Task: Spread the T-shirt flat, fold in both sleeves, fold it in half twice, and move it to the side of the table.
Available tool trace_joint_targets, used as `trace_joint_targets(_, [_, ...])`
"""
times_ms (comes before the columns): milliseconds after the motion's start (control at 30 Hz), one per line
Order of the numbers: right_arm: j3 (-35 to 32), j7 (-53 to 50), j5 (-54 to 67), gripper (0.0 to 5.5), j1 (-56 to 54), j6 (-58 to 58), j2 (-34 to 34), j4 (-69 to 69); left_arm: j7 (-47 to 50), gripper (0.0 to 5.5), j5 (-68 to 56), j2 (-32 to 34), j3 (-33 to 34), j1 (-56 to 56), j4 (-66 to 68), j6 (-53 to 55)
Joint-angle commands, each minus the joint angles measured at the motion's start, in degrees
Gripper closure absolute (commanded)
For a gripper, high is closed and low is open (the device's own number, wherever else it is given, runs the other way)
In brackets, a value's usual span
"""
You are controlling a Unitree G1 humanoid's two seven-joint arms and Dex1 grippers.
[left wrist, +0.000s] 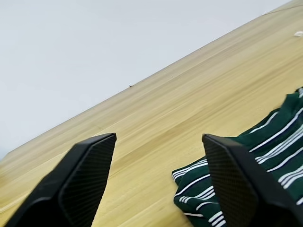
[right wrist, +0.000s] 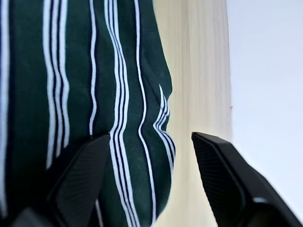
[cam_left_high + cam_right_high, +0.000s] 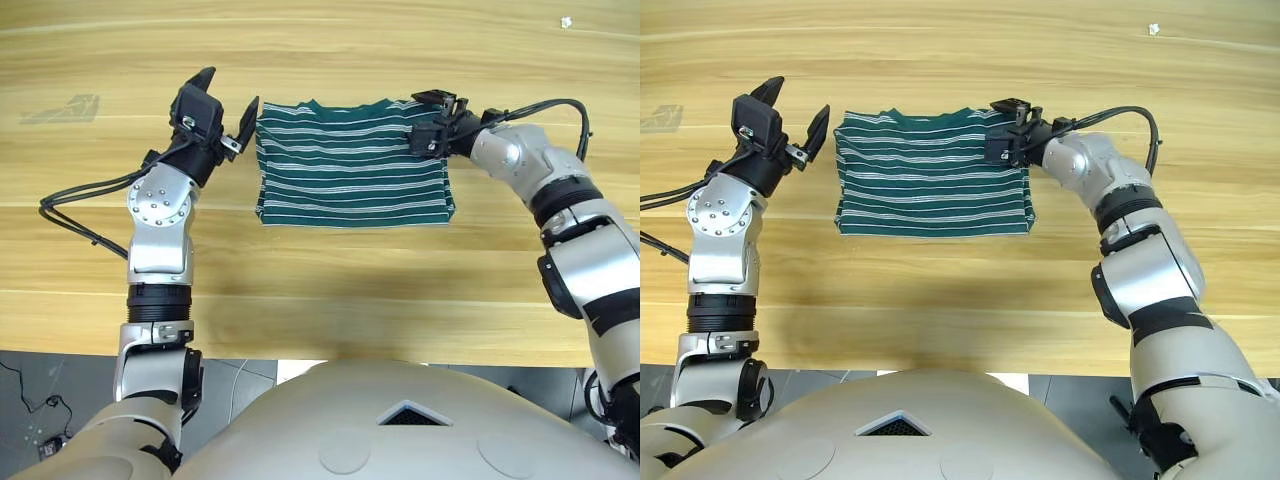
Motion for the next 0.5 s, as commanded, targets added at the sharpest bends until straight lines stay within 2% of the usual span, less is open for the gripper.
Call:
trace_joint_targets(33, [2.55,-2.89,-3.64,2.29,1.21,2.28,-3.58,3.36,0.12,2.13,0.91,-0.37,-1.03,2.87,-1.72,0.62])
trace_joint_targets(100, [2.56,-3.2,-3.53,2.29,3.06,0.84,-7.85,2.62,0.3,2.13,0.81,-0.31,-0.75,4.82,-3.14,0.74])
trace_joint_targets(200, [-0.48,6.54,3.54,2.29,10.83,-5.2,-14.16,-6.34,0.35,2.13,1.42,-0.26,-1.2,8.01,-6.22,0.67])
trace_joint_targets(233, [-0.86,14.3,8.73,2.29,15.69,-6.02,-16.94,-13.74,0.44,2.13,1.66,-0.26,-1.34,9.21,-7.62,0.76])
trace_joint_targets(333, [2.0,36.62,27.81,2.29,32.52,3.2,-31.48,-50.58,0.72,2.13,1.55,-0.24,-1.08,11.87,-11.26,1.51])
trace_joint_targets(400, [3.71,43.31,37.41,2.29,37.67,8.89,-38.52,-68.44,0.74,2.13,0.81,-0.5,-0.71,12.45,-12.24,1.93])
trace_joint_targets(500, [3.19,47.7,41.65,2.29,39.39,13.17,-40.62,-77.92,0.71,2.13,0.2,-1.22,-1.09,13.26,-13.53,2.27])
